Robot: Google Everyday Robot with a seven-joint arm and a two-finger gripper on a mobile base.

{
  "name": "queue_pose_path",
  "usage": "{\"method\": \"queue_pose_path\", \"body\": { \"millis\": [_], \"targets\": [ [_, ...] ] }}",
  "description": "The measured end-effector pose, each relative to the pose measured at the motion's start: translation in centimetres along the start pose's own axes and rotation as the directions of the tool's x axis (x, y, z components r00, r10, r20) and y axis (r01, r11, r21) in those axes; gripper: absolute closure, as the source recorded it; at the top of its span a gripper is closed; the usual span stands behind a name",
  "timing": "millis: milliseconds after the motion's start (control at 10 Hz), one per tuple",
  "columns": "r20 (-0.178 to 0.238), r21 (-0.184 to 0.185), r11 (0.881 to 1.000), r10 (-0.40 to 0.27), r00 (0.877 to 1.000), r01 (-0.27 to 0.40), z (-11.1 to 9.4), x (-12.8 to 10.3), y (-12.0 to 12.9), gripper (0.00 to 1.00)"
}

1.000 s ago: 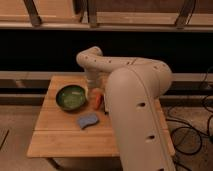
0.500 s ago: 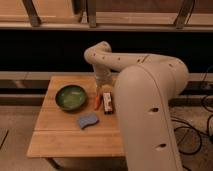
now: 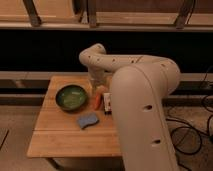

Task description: Place the pepper in the ceramic bowl

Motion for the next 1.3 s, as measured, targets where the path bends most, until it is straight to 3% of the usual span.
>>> {"method": "queue_pose_path", "body": {
  "millis": [300,500,800,1300],
  "targets": [
    [-0.055,-0.026,0.999,-0.02,0.998,0.019,2.5,0.4,0.5,0.35],
    [-0.087,-0.04,0.999,-0.004,0.996,0.0,4.3,0.8,-0.3,0.35],
    [-0.108,-0.07,0.998,-0.007,0.994,-0.001,6.4,0.3,-1.1,0.35],
    [-0.097,-0.039,0.992,-0.124,0.988,0.121,5.4,-2.7,1.9,0.35]
  ]
}}
